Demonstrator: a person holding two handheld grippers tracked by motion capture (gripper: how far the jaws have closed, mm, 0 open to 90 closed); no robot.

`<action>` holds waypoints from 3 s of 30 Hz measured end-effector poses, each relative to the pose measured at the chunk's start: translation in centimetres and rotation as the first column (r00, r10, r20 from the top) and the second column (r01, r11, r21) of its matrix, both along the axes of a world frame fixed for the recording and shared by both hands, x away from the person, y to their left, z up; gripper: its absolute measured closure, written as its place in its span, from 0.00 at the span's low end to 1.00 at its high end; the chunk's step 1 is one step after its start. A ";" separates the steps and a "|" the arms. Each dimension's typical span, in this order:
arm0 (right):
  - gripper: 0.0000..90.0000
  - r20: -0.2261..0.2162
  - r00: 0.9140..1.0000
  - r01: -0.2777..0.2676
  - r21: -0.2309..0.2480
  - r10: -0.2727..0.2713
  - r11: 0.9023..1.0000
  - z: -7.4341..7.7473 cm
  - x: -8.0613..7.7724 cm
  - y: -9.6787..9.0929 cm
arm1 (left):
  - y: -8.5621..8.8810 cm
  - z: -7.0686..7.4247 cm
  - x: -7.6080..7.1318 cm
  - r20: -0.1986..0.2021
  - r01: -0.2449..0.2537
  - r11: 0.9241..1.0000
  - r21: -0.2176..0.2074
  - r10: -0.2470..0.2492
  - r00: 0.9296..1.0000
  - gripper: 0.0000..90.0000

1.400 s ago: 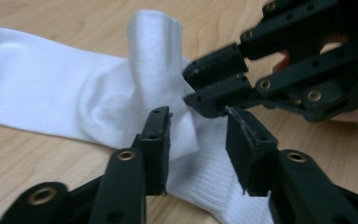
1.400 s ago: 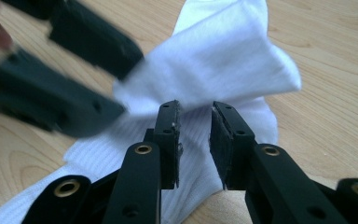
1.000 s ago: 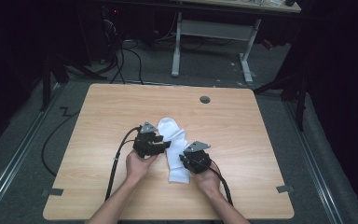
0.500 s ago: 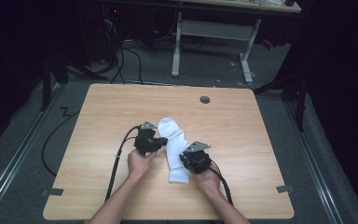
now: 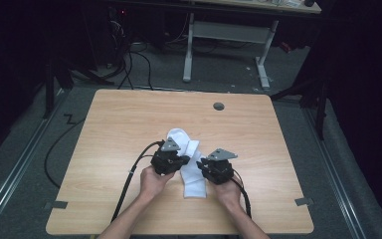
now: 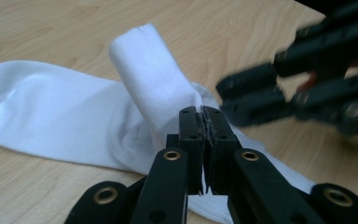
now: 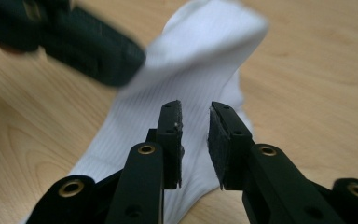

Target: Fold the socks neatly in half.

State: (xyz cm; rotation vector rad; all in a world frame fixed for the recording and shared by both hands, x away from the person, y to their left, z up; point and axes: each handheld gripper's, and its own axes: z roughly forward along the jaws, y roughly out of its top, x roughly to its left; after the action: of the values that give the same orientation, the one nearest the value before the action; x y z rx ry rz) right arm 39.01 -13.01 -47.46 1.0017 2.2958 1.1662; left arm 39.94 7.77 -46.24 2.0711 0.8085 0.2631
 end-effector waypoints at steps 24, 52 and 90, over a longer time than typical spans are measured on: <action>0.97 -0.101 0.995 -0.020 -0.097 0.010 0.995 -2.1 2.2 2.1 | 1.1 -0.5 -0.3 0.001 -0.097 0.995 -0.009 0.097 0.995 0.71; 0.68 -0.082 0.993 -0.089 -0.102 0.081 0.991 -2.2 0.0 1.7 | 0.7 -3.1 3.9 -0.105 -0.214 0.972 0.099 0.224 0.969 0.96; 0.94 -0.014 0.994 -0.107 -0.059 0.106 0.993 0.2 -1.1 0.8 | 2.6 1.4 5.7 -0.050 -0.272 0.961 -0.051 0.270 0.962 0.97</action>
State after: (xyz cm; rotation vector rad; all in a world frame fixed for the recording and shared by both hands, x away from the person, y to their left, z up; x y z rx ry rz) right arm 37.90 -12.26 -47.29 0.8762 2.4039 1.1282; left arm 45.62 10.42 -44.85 1.9162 1.1157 0.3419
